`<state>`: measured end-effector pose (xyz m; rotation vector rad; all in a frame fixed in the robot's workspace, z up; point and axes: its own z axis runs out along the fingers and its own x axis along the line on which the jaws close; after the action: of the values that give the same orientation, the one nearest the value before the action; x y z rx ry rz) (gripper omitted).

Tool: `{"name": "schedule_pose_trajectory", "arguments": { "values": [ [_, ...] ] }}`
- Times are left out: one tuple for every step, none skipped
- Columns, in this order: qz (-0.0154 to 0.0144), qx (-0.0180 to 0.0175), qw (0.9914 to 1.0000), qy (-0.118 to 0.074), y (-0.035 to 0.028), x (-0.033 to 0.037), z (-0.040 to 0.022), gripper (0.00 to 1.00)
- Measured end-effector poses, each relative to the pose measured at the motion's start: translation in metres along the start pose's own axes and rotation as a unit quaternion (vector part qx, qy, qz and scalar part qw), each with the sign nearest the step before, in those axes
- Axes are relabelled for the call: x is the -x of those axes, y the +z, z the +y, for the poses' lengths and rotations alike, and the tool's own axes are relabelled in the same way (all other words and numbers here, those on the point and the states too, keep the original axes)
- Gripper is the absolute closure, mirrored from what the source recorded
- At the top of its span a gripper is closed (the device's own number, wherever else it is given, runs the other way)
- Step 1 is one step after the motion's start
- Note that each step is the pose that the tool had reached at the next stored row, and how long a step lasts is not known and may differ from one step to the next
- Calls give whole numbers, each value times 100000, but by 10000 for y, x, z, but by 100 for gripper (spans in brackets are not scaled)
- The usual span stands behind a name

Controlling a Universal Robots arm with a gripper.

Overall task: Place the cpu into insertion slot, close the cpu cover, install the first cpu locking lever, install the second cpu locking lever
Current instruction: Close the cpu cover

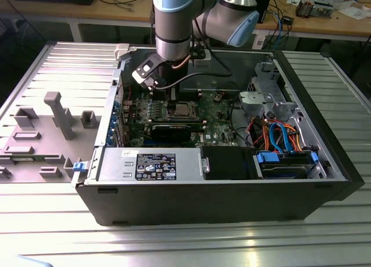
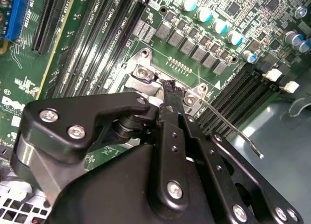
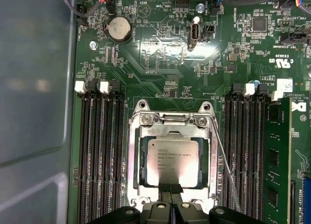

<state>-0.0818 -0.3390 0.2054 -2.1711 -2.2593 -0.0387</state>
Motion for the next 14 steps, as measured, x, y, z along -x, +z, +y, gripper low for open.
{"name": "schedule_pose_trajectory", "arguments": {
  "values": [
    [-30,-54,100000,0,12,1,-1,89],
    [-20,-86,100000,0,23,1,-1,89],
    [-6,-82,100000,0,25,1,-1,89],
    [3,-76,100000,1,27,1,0,89],
    [48,-40,100000,2,11,-1,1,89],
    [55,17,100000,-10,-7,-4,4,89],
    [-19,-40,100000,-10,-26,-2,3,89],
    [-79,-65,100000,-11,-42,-1,2,89],
    [-118,-62,100000,-9,-45,-2,2,89],
    [-163,-63,100000,-3,-45,-2,1,89],
    [-190,-70,100000,-8,-46,-1,3,89],
    [-192,-75,100000,-12,-42,7,201,89],
    [-193,-74,100000,2,-41,9,270,89],
    [-193,-75,100000,-2,-41,10,276,89]
  ]
}}
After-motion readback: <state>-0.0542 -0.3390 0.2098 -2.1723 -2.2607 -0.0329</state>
